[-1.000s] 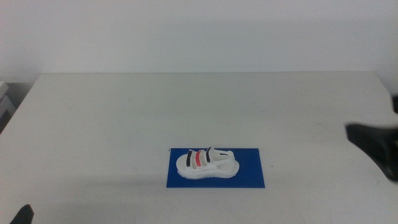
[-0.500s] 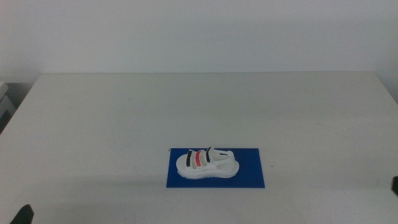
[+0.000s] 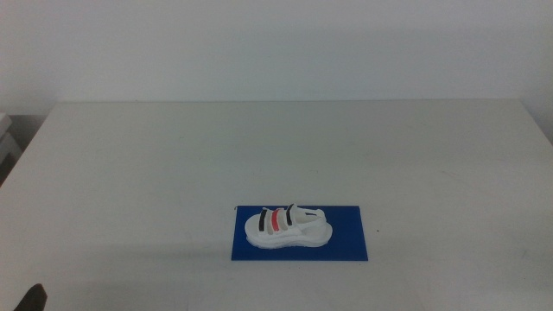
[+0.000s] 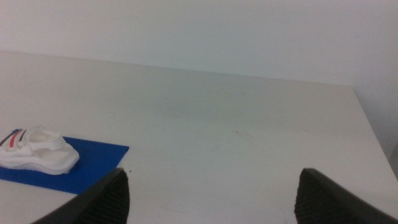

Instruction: Use one arm to grab the shoe from the table and place it on the mat.

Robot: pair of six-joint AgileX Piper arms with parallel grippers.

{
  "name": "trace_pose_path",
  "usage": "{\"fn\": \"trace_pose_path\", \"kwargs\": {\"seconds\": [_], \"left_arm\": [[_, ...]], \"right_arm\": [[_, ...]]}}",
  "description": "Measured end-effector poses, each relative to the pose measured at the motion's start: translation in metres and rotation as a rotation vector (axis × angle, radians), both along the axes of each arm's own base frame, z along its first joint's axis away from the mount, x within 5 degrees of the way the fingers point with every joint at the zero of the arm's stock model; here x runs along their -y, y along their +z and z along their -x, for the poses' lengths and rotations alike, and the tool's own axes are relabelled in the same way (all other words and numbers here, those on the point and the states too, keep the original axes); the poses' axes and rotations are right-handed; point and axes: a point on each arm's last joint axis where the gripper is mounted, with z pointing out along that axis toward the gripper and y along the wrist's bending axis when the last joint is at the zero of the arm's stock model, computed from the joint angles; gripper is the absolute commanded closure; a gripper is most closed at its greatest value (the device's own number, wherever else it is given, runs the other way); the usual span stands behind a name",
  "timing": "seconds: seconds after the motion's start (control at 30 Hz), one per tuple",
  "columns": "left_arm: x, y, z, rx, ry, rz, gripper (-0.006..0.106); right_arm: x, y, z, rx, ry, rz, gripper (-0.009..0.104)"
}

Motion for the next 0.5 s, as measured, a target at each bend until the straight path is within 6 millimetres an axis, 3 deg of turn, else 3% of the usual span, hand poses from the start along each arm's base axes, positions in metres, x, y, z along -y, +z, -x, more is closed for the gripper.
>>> {"fn": "trace_pose_path", "kwargs": {"seconds": [0.5], "left_arm": [[0.000, 0.000, 0.000, 0.000, 0.000, 0.000, 0.007]], "right_arm": [[-0.001, -0.052, -0.002, -0.081, 0.004, 0.027, 0.003]]}}
